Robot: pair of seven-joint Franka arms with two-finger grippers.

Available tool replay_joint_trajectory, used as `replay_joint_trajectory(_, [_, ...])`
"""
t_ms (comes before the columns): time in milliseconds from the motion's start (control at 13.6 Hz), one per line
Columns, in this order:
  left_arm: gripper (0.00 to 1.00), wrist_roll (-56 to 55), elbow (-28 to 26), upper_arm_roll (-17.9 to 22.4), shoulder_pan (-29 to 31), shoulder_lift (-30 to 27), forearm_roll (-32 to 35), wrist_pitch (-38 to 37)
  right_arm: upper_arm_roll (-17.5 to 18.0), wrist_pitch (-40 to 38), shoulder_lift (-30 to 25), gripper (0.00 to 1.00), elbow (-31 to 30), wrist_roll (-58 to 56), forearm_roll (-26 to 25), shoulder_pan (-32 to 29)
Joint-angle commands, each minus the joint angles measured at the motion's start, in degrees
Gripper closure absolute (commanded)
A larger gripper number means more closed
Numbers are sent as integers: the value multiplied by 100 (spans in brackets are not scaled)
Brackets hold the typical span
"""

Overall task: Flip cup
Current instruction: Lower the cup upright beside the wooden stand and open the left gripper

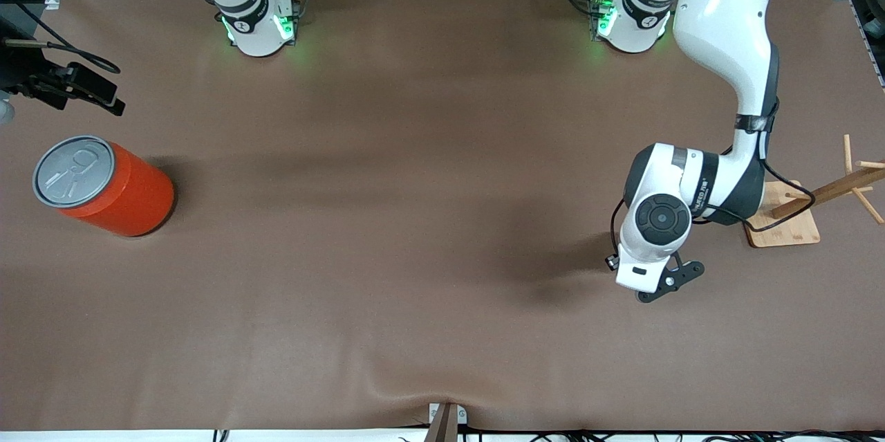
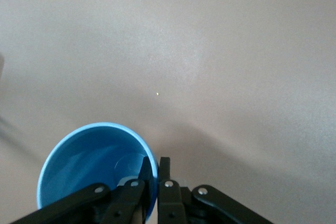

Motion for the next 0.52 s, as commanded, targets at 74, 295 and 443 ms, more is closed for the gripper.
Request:
replay_joint_trajectory(74, [100,-210,-1131,57,181,-735,230,938,37,-44,71,0,150,-24,24,-13])
replay_joint_trajectory(295, [100,-455,-1677,48,524,-1017,660,1703,37,-35,71,0,150,-16,33,-4])
replay_joint_trajectory(443, [100,-737,-1862,48,656,-982,941,2109,37,-35,71,0,150,-42,24,-4])
